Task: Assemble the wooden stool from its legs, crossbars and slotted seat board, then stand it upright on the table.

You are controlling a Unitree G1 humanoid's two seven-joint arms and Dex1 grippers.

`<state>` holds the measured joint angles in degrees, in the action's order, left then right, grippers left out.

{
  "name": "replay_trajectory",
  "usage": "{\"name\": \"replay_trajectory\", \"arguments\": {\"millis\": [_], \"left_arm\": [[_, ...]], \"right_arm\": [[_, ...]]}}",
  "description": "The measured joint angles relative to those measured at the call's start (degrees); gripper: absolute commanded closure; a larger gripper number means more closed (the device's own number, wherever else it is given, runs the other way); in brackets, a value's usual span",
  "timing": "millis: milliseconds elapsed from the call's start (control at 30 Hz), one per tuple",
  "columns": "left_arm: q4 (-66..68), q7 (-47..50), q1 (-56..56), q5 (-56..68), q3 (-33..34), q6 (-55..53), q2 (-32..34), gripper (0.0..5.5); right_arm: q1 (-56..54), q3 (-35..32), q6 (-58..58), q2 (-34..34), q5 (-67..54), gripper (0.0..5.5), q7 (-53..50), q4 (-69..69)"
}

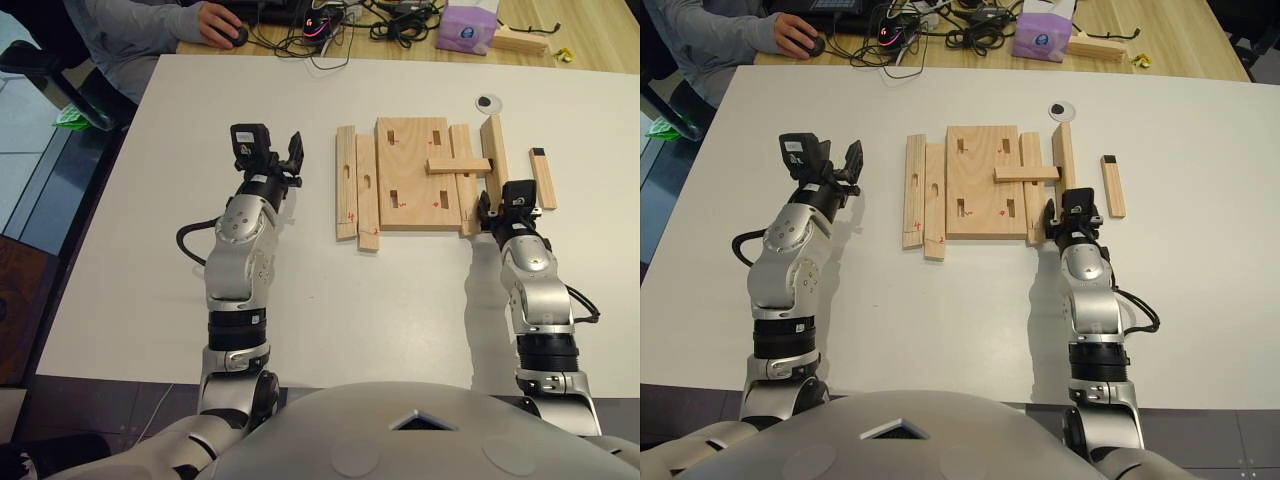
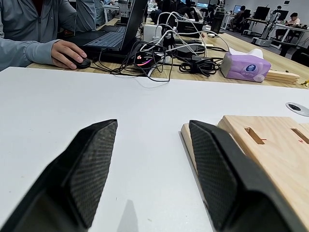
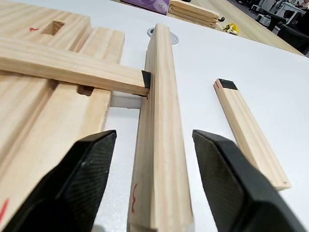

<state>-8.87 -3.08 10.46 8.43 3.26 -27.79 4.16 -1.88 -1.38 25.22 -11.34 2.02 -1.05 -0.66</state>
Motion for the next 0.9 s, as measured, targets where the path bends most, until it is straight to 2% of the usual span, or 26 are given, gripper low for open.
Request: {"name": "replay_trajectory", "arguments": {"millis": [33, 367, 600, 833, 900], "left_arm": [[0.0, 0.0, 0.0, 0.0, 0.0, 0.0, 0.0, 2.75], [0.1, 0.3, 0.0, 0.0, 0.1, 0.4, -0.1, 2.75], [0.8, 0.5, 0.3, 0.0, 1.1, 1.3, -0.1, 2.75], [1.2, -0.9, 4.2, 0.7, 3.8, 2.5, 1.8, 2.75], [1.3, -2.3, 4.9, 1.9, 4.5, 2.6, 2.2, 2.75]], "right_arm": [[0.0, -0.4, -0.2, 0.0, 0.1, 2.57, -0.6, 0.8], [-2.8, -8.1, 4.5, 3.4, -8.9, 4.38, 2.0, 4.5], [-2.1, -11.2, -1.0, 5.3, -13.8, 4.48, 5.7, 6.4], [-1.4, -12.7, -12.1, 5.9, -16.2, 4.48, 9.6, 5.4], [-1.4, -14.1, -13.5, 6.0, -20.9, 4.48, 13.2, 3.0]]}}
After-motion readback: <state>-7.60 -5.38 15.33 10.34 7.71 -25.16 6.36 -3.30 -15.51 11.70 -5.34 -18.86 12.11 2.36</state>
